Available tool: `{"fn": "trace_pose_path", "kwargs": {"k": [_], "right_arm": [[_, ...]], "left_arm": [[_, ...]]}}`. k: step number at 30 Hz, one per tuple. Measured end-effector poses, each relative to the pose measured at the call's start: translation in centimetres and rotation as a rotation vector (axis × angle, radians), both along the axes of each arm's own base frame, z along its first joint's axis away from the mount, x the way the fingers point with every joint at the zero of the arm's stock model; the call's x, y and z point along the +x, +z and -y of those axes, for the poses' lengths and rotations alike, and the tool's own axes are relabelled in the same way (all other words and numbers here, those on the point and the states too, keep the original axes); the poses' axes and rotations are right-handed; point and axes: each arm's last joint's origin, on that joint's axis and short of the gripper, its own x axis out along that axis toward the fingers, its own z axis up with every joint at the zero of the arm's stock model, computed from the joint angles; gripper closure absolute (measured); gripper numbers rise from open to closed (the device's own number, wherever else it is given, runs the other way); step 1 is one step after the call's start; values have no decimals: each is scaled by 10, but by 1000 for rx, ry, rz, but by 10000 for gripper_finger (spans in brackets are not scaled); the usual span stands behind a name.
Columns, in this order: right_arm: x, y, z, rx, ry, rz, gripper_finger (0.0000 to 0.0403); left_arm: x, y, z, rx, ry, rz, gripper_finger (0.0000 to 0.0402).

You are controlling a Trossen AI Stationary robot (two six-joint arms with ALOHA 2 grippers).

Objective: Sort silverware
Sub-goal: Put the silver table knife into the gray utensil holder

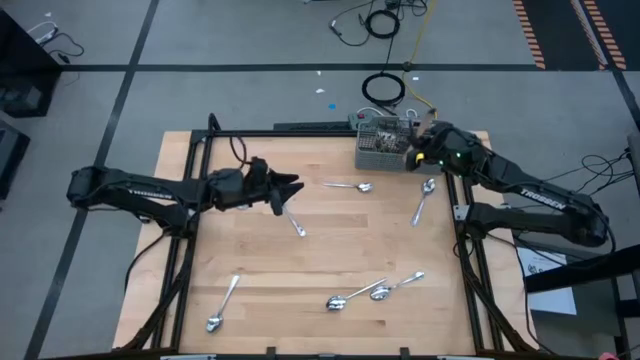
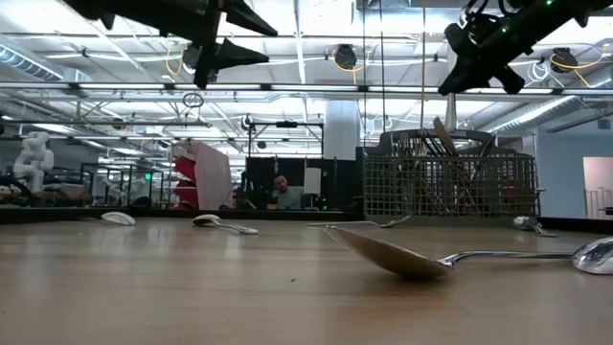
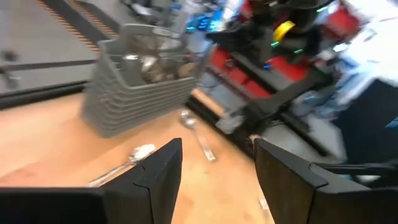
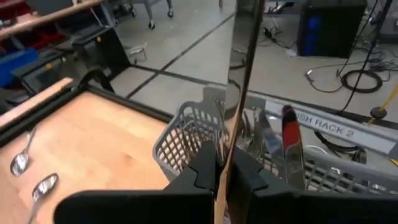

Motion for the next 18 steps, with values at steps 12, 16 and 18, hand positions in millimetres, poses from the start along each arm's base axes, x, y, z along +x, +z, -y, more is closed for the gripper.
{"fn": "trace_pose_path", "kwargs": {"k": [12, 16, 18], "right_arm": [[-13, -8, 13, -30, -337, -107, 401], [-9, -15, 22, -21, -360, -175, 401], [-6, -20, 28, -14, -368, -223, 401]], "left_arm": [[0, 8, 6, 54, 77, -150, 197], [0, 8, 6, 54, 77, -150, 197], [0, 8, 6, 54, 77, -150, 197]]}}
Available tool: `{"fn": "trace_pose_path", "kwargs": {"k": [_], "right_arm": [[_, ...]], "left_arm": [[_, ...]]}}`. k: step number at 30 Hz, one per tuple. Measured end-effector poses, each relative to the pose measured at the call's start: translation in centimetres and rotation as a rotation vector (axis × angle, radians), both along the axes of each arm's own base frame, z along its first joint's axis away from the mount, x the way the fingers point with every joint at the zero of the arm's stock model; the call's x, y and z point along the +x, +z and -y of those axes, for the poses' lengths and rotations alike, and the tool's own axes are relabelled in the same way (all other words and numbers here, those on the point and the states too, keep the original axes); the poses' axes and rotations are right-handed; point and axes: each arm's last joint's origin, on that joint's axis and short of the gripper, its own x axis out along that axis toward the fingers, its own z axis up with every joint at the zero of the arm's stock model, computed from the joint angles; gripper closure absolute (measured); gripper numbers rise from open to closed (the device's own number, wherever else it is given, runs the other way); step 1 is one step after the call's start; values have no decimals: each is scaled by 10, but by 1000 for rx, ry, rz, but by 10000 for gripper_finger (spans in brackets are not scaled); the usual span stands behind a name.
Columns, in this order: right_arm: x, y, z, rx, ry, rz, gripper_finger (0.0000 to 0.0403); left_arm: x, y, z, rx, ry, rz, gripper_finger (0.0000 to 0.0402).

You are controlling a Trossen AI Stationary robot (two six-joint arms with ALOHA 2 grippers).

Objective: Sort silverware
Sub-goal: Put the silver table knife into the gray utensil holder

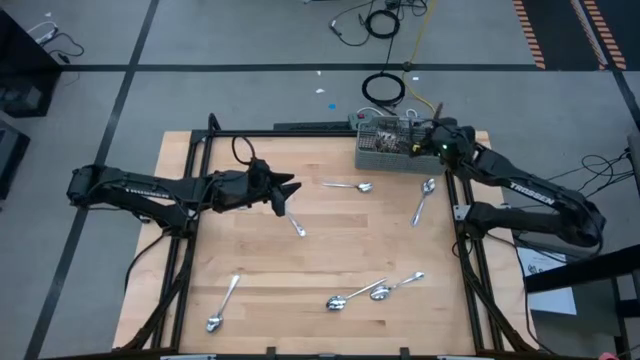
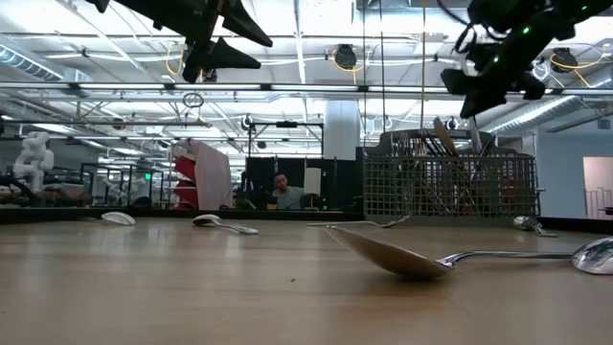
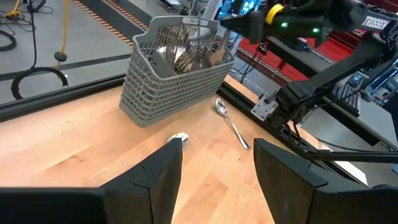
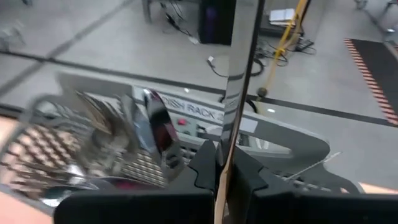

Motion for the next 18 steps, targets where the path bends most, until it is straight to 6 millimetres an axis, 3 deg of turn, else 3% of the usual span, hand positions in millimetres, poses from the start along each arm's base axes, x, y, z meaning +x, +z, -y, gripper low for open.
{"fn": "trace_pose_path", "kwargs": {"k": [10, 18], "right_arm": [[13, -24, 26, 62, -12, -196, 401], [17, -35, 34, 152, 59, -170, 394]], "left_arm": [[0, 0, 0, 0, -1, 0, 197], [0, 0, 2, -12, -26, 2, 197]]}}
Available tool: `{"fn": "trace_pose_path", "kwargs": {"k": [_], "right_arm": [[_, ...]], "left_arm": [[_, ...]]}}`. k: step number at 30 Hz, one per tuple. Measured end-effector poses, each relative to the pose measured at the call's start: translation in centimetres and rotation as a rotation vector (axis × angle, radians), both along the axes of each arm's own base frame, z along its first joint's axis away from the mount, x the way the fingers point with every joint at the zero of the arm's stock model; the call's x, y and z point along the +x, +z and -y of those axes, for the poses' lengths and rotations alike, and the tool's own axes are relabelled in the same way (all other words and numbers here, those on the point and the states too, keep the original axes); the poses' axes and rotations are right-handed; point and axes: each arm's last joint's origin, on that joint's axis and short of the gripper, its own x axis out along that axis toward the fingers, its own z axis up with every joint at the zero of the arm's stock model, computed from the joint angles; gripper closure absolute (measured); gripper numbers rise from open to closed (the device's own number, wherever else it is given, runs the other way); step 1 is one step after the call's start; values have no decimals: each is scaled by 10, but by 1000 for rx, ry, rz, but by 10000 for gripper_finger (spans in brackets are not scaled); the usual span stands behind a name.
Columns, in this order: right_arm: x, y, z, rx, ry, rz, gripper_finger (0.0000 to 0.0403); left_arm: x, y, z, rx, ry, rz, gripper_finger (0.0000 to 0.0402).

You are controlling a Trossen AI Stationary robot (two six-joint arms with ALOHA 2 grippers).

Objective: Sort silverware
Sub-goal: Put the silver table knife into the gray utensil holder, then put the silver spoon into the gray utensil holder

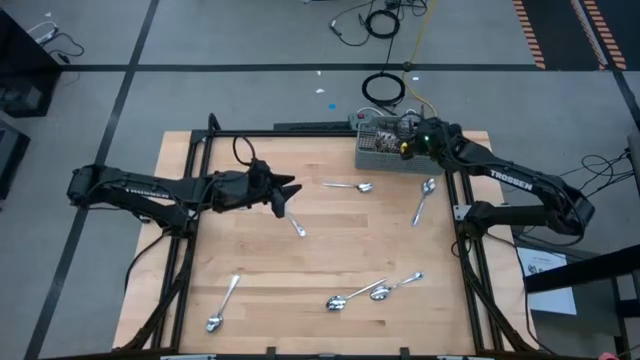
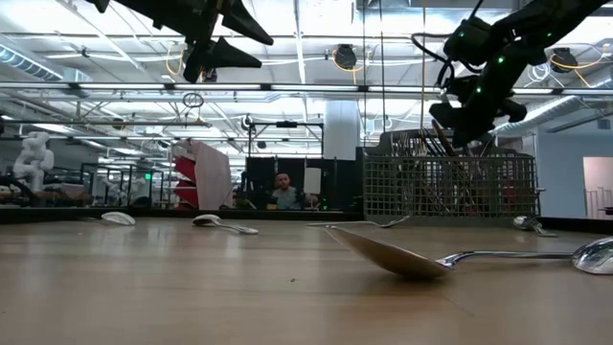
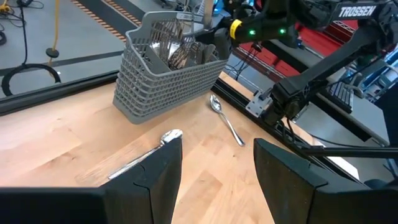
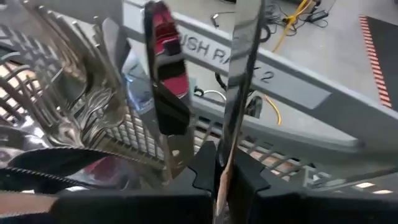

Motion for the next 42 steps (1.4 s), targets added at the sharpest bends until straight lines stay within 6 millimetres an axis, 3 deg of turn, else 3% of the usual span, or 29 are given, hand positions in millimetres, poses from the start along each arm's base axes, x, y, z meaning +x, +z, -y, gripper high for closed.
{"fn": "trace_pose_path", "kwargs": {"k": [14, 19, 24, 29, 33, 42], "right_arm": [[-3, -2, -3, 31, -1, -25, 284], [-7, 8, -9, 23, 50, 50, 265], [-17, 27, -20, -19, 111, 170, 264], [-23, 51, -32, -82, 273, 380, 264], [-23, 68, -43, -91, 443, 586, 264], [-1, 83, -76, 20, 866, 799, 264]], "left_arm": [[0, 0, 3, -3, -12, 1, 197], [0, 0, 5, -4, -37, -1, 197], [1, 0, 9, 37, -173, -25, 197], [1, -3, 11, 60, -276, -65, 197], [-2, -11, 12, 175, -346, -182, 197], [-7, -39, 12, 396, -509, -497, 197]]}}
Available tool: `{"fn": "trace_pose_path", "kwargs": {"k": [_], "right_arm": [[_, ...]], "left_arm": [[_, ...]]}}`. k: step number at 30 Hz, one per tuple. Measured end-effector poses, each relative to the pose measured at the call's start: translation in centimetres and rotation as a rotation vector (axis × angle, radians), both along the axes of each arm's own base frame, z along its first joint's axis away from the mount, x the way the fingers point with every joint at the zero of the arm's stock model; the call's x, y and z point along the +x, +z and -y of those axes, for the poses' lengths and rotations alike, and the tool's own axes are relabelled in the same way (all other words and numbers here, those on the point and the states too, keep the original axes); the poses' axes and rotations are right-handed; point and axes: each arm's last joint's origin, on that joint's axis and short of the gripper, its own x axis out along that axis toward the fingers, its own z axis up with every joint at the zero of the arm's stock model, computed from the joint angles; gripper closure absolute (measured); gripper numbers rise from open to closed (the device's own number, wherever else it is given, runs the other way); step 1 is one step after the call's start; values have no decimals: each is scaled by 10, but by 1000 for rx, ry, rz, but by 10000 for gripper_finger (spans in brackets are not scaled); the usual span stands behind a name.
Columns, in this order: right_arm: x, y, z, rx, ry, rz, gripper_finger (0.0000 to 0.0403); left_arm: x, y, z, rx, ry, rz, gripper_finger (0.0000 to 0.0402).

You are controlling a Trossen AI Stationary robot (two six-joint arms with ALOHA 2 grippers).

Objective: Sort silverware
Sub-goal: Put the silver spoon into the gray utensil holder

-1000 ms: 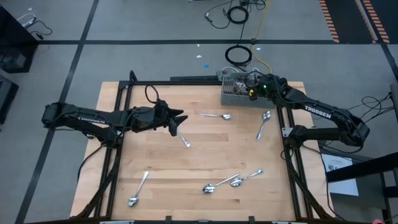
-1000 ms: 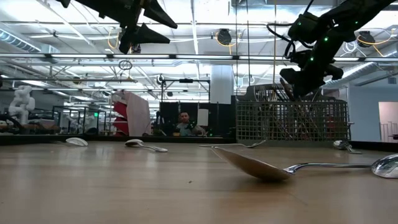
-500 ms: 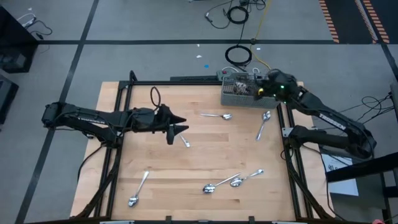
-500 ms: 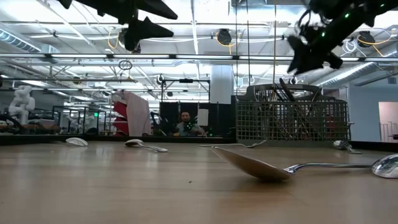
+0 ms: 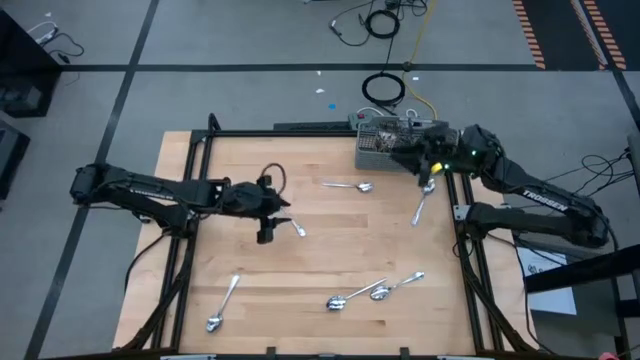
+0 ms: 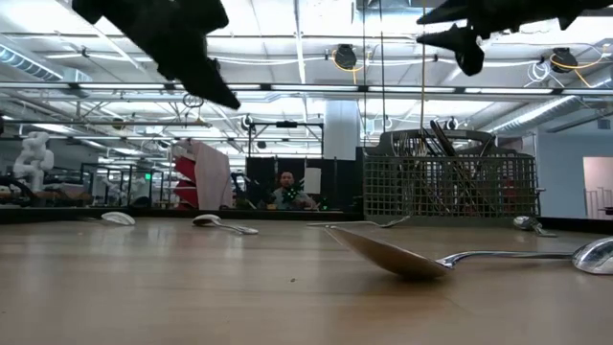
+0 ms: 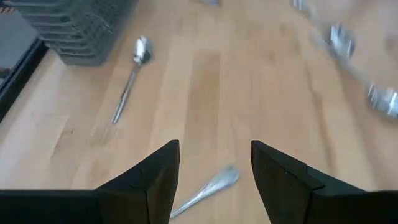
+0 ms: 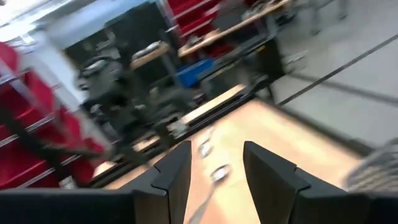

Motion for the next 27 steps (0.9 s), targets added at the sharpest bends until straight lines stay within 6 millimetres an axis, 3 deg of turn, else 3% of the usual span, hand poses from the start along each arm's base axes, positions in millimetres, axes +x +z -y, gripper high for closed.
{"fn": "trace_pose_path", "kwargs": {"k": [10, 20, 27], "right_arm": [[37, -16, -49, 70, 325, -92, 264], [88, -49, -117, -41, 656, -165, 264], [84, -77, -154, 45, 788, -440, 264]], "left_arm": [[18, -39, 1, 95, -97, -193, 197], [20, -41, 5, 96, -110, -199, 197], [19, -41, 6, 95, -113, -200, 197]]}}
